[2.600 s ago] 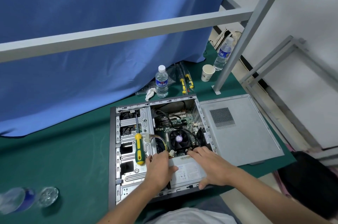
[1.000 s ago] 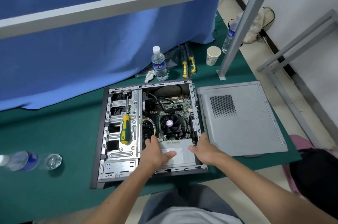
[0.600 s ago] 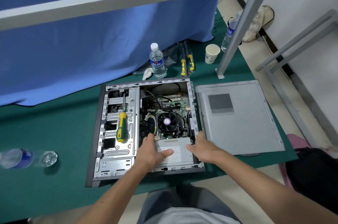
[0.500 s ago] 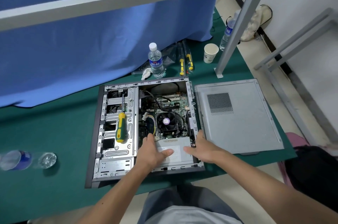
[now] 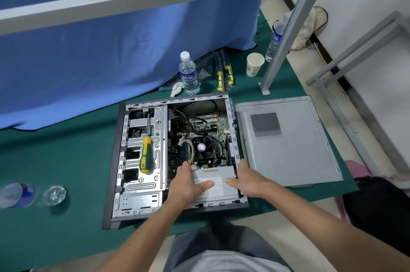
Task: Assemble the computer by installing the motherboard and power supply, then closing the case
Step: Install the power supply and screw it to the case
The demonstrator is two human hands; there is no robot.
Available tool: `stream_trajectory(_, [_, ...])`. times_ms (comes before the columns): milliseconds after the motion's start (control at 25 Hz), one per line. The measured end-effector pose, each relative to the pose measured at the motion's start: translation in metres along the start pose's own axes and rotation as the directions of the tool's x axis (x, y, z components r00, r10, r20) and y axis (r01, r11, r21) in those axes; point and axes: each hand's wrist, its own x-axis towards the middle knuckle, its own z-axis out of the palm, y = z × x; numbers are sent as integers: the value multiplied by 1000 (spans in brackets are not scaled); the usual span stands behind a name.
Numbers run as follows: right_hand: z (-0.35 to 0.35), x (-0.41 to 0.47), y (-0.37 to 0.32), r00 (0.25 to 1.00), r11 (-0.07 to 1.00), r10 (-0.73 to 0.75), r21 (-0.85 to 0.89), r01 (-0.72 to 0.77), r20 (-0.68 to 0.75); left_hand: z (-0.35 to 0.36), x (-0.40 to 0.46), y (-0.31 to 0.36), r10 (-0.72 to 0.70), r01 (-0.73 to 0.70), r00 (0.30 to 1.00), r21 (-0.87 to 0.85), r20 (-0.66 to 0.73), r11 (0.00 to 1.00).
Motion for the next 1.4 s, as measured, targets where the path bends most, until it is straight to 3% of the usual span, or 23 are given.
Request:
stream_trajectory(200, [2, 0, 3, 999, 1000, -14, -2, 14, -31, 3, 1, -1, -10, 11, 1000, -57, 10, 998])
stream_trajectory(440, [-2, 0, 8, 999, 998, -41, -37, 41, -16, 10, -4, 8, 42, -35, 997, 103, -70, 994])
stream_trajectory(840, [1, -1, 6, 1000, 1000, -27, 8, 28, -15, 3, 3, 3, 0, 2, 998, -35, 58, 999])
stream_trajectory(1200, [14, 3, 10, 996, 940, 27, 340, 4, -86, 4, -6, 4, 0, 3, 999, -74, 35, 997])
stream_trajectory(1400, [22, -1, 5, 983, 906, 72, 423, 5, -167, -5, -7, 6, 12, -12, 1000, -58, 0, 998])
